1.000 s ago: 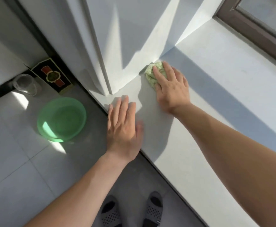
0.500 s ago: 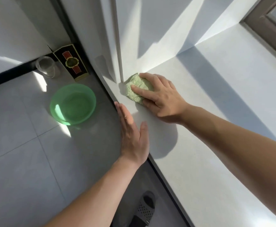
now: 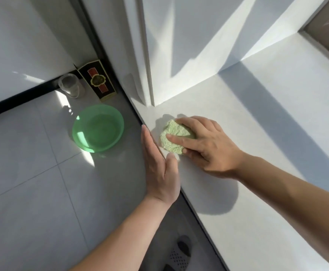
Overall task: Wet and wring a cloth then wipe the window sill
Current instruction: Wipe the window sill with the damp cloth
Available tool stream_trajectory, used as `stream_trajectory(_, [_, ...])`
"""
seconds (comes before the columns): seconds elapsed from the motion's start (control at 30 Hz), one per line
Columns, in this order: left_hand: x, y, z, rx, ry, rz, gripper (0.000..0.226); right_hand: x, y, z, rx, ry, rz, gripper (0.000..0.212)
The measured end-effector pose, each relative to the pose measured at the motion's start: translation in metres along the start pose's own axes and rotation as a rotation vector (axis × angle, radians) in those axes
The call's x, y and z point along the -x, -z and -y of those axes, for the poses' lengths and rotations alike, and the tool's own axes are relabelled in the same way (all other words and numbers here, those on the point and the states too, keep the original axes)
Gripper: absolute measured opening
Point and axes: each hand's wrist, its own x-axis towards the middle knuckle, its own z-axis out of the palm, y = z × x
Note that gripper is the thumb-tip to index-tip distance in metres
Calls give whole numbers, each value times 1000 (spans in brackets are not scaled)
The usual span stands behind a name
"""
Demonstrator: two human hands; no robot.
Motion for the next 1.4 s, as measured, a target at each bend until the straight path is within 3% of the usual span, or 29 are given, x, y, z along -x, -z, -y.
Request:
stream_trajectory(0.2, [-32, 6, -21, -71, -138, 61, 70, 30, 2, 10, -27, -21, 45, 54])
stream_trajectory(0.3, [-39, -3, -25, -347, -351, 141, 57, 43, 8, -6, -11, -109, 21, 48])
stream_trajectory(0.4, [-51, -18, -30, -670, -385, 380, 48, 54, 29, -71, 94, -536, -122, 47])
stream_trajectory(0.5, [-74, -38, -41, -786, -424, 489, 43, 54, 45, -121, 104, -1006, -146, 50])
stream_trajectory(0.57, [-88, -54, -46, -820, -448, 555, 46, 53, 36, -109, 120, -978, -165, 49])
stream_trajectory(0.63, [-100, -67, -47, -848, -464, 598, 48, 61, 18, -75, 122, -735, -142, 48])
stream_trajectory(0.7, [-107, -75, -48, -867, -483, 619, 49, 77, 12, -64, 137, -616, -73, 47])
stream_trajectory(0.77, [-111, -79, -49, -885, -506, 632, 52, 82, 24, -99, 156, -713, -67, 48])
stream_trajectory(0.93, [-122, -96, -46, -918, -627, 601, 58, 79, 60, -198, 106, -1366, -286, 45])
stream_trajectory(1.0, [-129, -111, -50, -916, -673, 650, 60, 63, 56, -193, 141, -1349, -276, 46])
stream_trajectory(1.07, [-140, -130, -58, -910, -727, 734, 60, 54, 46, -179, 226, -1123, -193, 47])
stream_trajectory(1.13, [-151, -144, -62, -904, -808, 788, 62, 63, 48, -186, 262, -1038, -124, 50])
stream_trajectory(1.3, [-156, -161, -61, -928, -910, 770, 60, 88, 68, -217, 205, -1479, -255, 55])
stream_trajectory(1.4, [-154, -160, -63, -910, -910, 776, 60, 67, 51, -176, 204, -1361, -280, 52])
